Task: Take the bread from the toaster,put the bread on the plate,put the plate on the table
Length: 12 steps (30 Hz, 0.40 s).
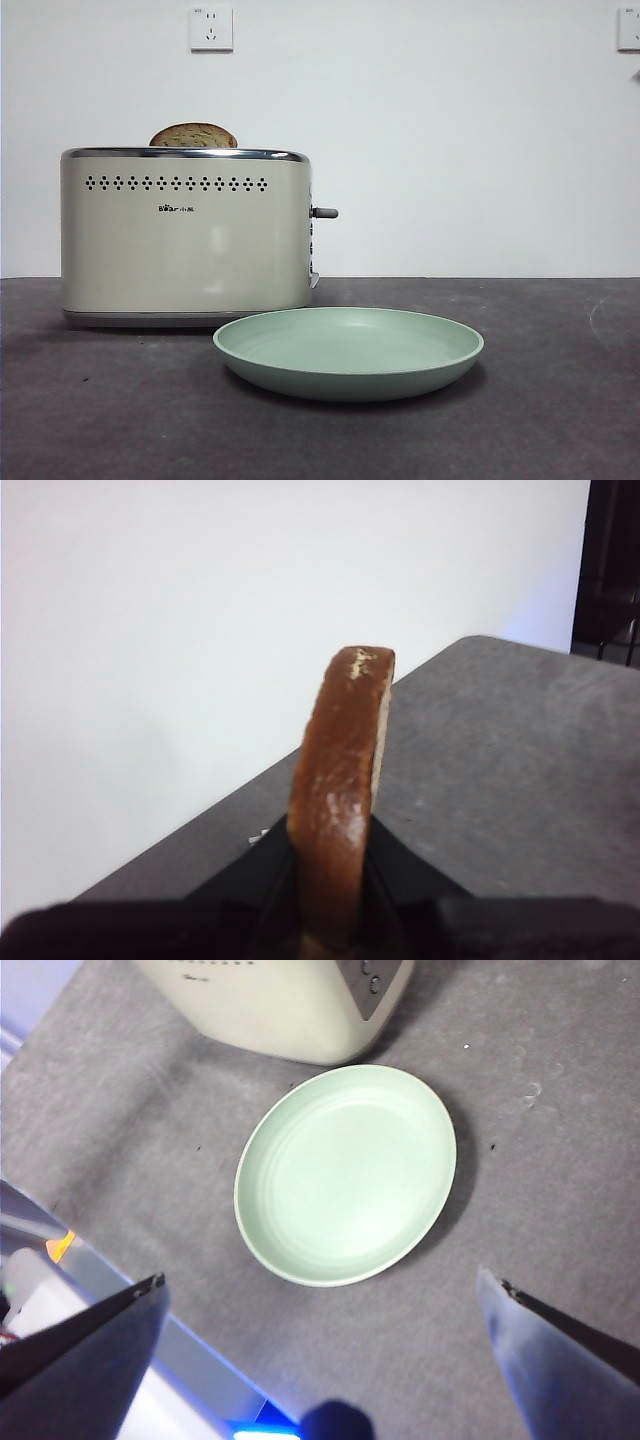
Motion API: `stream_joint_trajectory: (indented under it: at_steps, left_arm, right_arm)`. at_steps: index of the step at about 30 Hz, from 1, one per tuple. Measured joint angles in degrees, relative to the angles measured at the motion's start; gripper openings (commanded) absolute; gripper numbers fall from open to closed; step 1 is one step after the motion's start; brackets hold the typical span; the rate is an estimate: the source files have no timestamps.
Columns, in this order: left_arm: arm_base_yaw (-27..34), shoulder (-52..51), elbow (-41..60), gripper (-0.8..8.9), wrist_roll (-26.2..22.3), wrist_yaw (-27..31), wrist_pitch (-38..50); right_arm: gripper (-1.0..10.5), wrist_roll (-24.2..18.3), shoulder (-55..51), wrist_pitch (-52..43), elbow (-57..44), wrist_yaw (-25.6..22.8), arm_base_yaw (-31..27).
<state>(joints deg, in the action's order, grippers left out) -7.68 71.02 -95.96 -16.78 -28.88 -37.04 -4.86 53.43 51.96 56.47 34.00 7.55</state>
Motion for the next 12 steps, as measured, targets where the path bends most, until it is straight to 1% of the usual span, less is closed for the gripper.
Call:
stream_joint_trajectory:
  at_steps: [4,8,12]
  left_arm:
    - [-0.31,-6.08,-0.04,-0.08,1.33,-0.57,-8.22]
    - [-1.09,-10.19,-0.04,-0.08,2.64,-5.22,-16.66]
    - [-2.12,-12.81,-0.04,-0.07,4.00,-5.53,-21.68]
  right_arm:
    - [5.6,0.87,5.84,-3.87,0.00,0.00,0.00]
    - [5.6,1.27,12.94,-6.86,0.00,-0.11,0.96]
    - [5.2,1.62,19.58,-9.20,0.00,-0.70,2.95]
